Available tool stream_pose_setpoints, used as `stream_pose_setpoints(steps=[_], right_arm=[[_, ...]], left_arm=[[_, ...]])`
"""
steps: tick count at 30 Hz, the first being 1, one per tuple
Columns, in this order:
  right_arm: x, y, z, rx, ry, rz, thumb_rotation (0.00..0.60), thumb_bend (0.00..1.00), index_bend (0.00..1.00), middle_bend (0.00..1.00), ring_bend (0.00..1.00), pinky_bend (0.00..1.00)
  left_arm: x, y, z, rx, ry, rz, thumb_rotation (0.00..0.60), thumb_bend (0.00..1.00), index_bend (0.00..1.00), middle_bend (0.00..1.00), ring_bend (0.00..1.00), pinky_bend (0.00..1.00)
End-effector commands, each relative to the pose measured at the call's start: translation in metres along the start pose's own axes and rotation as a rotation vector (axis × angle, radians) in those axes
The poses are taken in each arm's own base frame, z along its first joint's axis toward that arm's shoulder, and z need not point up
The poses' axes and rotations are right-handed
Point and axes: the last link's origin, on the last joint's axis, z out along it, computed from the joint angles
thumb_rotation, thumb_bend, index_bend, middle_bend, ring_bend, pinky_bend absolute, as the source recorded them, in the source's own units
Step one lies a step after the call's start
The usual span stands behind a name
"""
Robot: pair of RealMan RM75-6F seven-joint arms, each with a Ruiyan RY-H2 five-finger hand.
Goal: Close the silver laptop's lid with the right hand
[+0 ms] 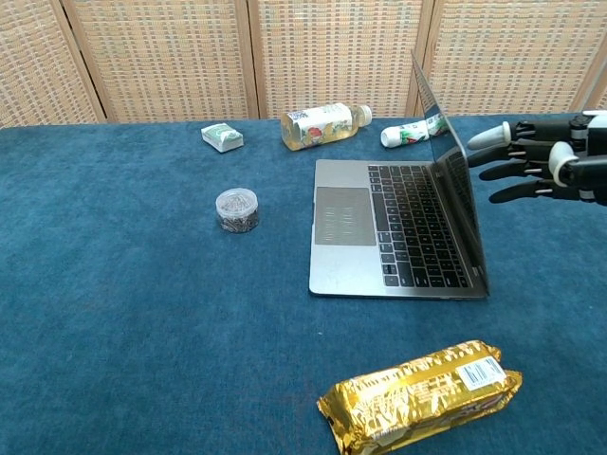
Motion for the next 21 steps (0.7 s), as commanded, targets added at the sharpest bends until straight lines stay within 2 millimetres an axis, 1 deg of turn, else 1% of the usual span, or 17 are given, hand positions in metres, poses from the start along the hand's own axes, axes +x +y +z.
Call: stream_pose_setpoints(steps=[1,21], right_arm=[[-0.003,0.001,0.003,-0.005,-0.008,-0.004,0.6,1.0,0.24,0.21,0.15,0.17],[-0.024,-0.004,0.026,-0.014,-0.063,-0.032,0.6,1.0,0.24,0.21,0.15,0.17]], left_arm=[[0.0,0.0,0.0,0.0,0.001,-0.001,0.6,0.01,0.0,0.0,0.0,0.0],[-0.002,0.003,-0.001,-0.015,-0.014,-0.004,0.6,0.01,0.0,0.0,0.0,0.0]])
